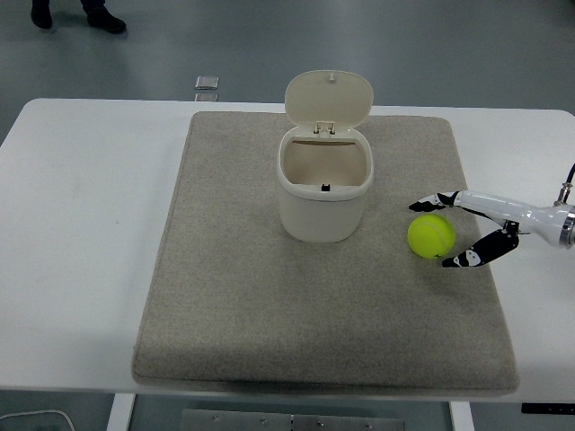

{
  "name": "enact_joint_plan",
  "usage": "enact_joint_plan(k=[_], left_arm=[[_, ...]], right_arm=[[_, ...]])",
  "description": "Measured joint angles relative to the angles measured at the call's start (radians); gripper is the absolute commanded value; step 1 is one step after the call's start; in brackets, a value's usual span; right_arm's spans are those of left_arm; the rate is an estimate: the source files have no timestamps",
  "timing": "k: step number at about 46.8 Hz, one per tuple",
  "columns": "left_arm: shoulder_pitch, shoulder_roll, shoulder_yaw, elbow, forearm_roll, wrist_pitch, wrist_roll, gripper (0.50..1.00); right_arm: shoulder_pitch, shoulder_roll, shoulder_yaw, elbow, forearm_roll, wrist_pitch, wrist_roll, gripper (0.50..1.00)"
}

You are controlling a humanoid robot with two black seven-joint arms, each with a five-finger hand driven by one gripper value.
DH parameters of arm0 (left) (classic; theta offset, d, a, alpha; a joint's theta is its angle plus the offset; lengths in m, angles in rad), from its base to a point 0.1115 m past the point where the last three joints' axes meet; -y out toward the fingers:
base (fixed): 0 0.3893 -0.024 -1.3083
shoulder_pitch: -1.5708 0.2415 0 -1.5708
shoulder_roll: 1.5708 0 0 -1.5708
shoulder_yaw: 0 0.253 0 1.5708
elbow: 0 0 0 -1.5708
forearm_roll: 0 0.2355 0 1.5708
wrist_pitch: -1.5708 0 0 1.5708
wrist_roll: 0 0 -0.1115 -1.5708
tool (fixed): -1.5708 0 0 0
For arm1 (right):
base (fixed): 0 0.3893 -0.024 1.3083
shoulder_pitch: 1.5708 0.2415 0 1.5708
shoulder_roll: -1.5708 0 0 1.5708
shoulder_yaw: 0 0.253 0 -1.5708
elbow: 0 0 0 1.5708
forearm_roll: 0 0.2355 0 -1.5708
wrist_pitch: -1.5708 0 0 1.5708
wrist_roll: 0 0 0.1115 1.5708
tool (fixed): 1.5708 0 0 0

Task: Pick up the tennis ball and place it in the box.

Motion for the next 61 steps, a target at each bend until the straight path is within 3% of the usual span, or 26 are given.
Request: enact_joint_plan(k=[16, 33, 40, 50, 61], left_arm=[[0.0, 0.0, 0.0, 0.0, 0.0, 0.0, 0.001, 0.992], [0.0, 0.0, 0.0, 0.0, 0.0, 0.0, 0.0, 0.992], [-0.001, 0.0, 0.0, 0.0, 0.0, 0.0, 0.0, 0.992], [-0.001, 0.0, 0.0, 0.0, 0.0, 0.0, 0.0, 0.992], [-0.001, 0.0, 0.0, 0.0, 0.0, 0.0, 0.001, 0.992]], right_arm=[[0.001, 0.002, -0.001, -0.002, 0.002, -0.007, -0.007, 0.801], [0.003, 0.004, 0.0, -0.002, 0.008, -0.001, -0.007, 0.758], [0.004, 0.005, 0.001, -0.002, 0.011, 0.006, -0.007, 0.676], [0.003, 0.005, 0.002, 0.001, 0.018, 0.022, -0.007, 0.517], [0.022, -0.011, 0.018, 0.002, 0.136, 0.077, 0.0, 0.5]])
